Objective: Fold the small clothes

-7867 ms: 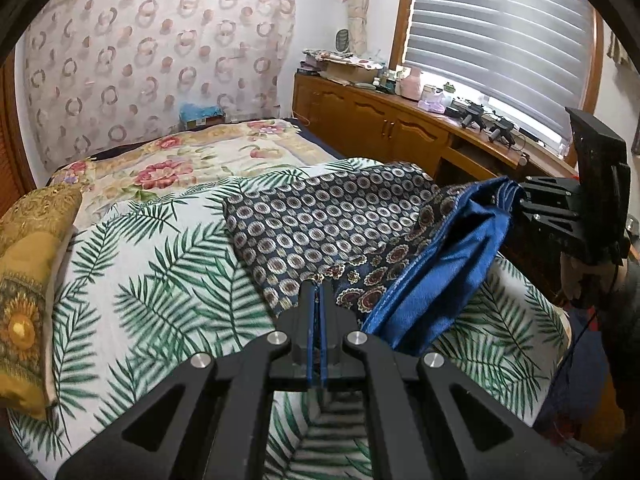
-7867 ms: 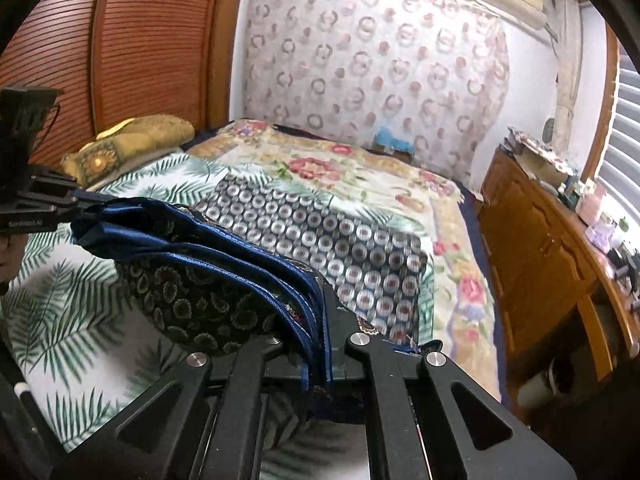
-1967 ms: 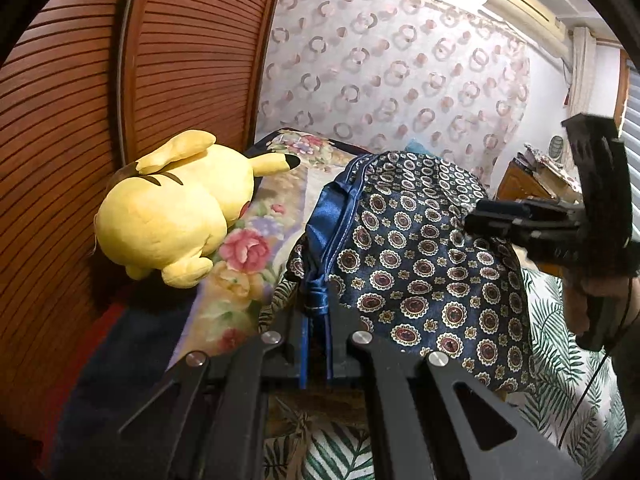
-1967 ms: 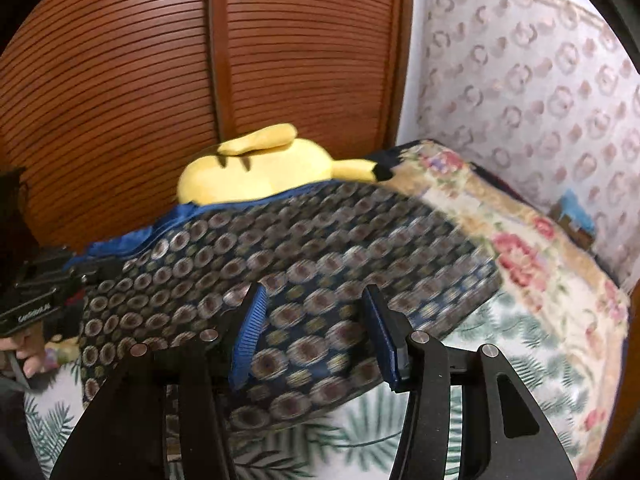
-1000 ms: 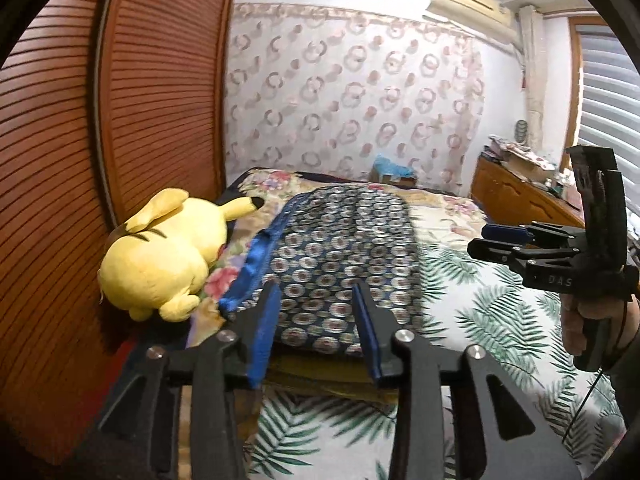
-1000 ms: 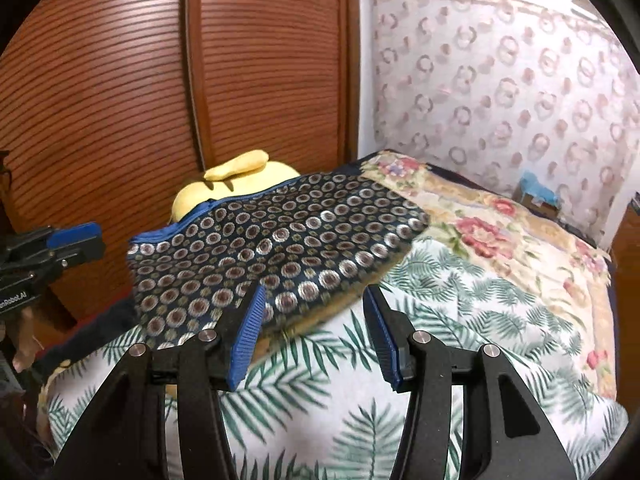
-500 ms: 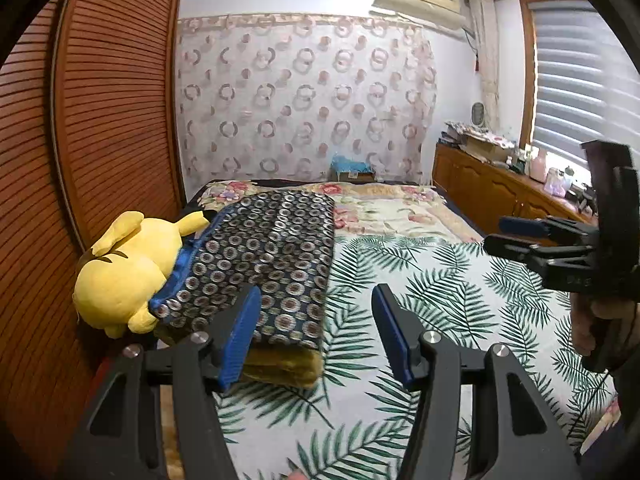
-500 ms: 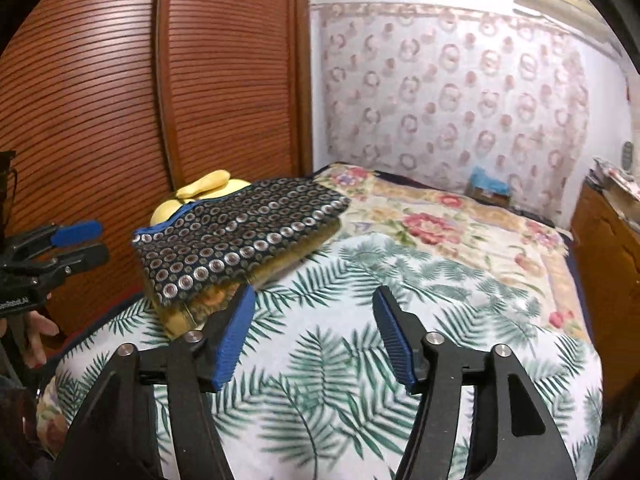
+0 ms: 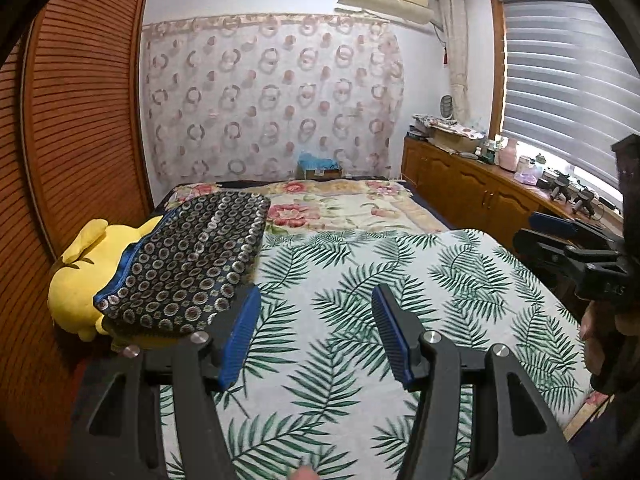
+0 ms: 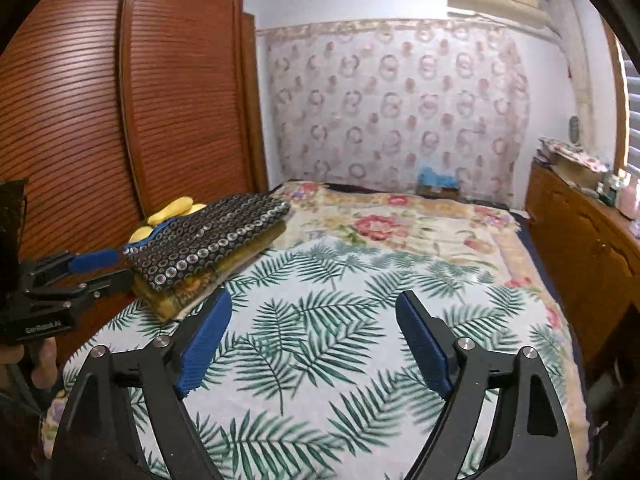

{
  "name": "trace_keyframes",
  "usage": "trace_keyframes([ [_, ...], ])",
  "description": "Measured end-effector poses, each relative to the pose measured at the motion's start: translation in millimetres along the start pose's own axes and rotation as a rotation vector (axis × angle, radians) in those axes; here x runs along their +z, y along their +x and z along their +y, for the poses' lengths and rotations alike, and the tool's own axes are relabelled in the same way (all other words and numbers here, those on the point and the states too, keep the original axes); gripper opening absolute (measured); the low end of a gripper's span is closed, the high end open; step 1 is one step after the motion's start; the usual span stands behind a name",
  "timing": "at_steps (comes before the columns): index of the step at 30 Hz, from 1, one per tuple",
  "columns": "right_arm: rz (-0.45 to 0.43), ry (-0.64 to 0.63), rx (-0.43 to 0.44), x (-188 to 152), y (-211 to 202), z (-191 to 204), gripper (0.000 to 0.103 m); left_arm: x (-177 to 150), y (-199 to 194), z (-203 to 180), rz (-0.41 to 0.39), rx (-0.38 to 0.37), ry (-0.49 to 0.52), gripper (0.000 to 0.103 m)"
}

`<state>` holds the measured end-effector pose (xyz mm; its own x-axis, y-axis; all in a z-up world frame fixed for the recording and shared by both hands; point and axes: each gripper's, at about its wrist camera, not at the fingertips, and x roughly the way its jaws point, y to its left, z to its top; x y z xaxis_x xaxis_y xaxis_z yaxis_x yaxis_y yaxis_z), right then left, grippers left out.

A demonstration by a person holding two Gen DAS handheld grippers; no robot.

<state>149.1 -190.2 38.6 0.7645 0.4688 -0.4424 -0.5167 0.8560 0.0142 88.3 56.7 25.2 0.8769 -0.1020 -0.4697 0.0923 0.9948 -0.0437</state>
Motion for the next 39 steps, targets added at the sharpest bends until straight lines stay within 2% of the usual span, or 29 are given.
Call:
trace_keyframes([
  [4,-0.034,0.027,-0.066,-0.5,-27.5,-8.7,0.089,6.9,-8.5,-17.5,-0.025,0.032,0.026,0.057],
  [9,-0.093,0.059,-0.124,0.6,-58.2,-15.5,0.089,14.6,-19.8,-30.1,-0.047,0.036,0.037,0.057],
  [14,-0.130,0.075,-0.159,2.1,-82.1,-21.2,0.089,21.0,-33.1,-36.7,-0.076,0.066,0.029,0.057],
  [17,-0.149,0.078,-0.168,1.0,-92.4,-23.9,0.089,22.2,-38.6,-37.8,-0.085,0.058,0.019,0.057],
  [24,-0.157,0.078,-0.203,-1.3,-95.8,-24.6,0.089,20.8,-40.5,-34.7,-0.090,0.070,0.007,0.057],
  [39,-0.151,0.079,-0.208,-4.9,-92.3,-26.2,0.089,19.1,-42.9,-33.7,-0.096,0.074,0.005,0.057],
])
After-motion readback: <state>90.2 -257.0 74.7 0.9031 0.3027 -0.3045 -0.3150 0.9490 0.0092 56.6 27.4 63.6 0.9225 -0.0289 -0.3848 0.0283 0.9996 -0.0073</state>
